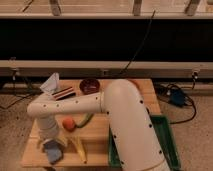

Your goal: Place sponge in table surface

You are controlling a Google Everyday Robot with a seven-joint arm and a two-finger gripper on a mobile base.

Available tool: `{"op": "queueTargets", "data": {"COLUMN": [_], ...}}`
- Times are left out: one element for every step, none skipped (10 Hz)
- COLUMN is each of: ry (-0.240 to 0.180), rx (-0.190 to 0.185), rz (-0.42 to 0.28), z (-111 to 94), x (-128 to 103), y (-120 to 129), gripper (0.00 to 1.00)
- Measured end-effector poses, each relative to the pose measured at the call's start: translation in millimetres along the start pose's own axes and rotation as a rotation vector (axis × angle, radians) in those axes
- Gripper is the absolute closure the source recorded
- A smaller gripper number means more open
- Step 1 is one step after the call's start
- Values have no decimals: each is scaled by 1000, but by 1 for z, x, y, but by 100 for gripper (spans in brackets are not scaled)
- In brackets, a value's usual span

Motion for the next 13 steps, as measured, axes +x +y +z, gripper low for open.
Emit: {"op": "queueTargets", "data": {"ry": [0,-1,-1,-2,-4,-9,-14,-17,-20,-28,-31,-30,-25], "rx": [-11,-20,-28,-37,-40,-35,-18,-8,2,14,25,32,41], "rz": [4,10,13,15,17,18,19,19,17,17,23,29,33], "z": [2,4,5,5,5,5,0,-4,-8,-14,-25,-36,-46], "x": [1,2,2,2,2,1,-1,-2,-3,-5,-4,-4,-4], "y": [1,4,5,6,7,6,5,6,4,4,7,12,15], "gripper": [20,20,22,30,41,49,61,72,81,91,98,100,100]}}
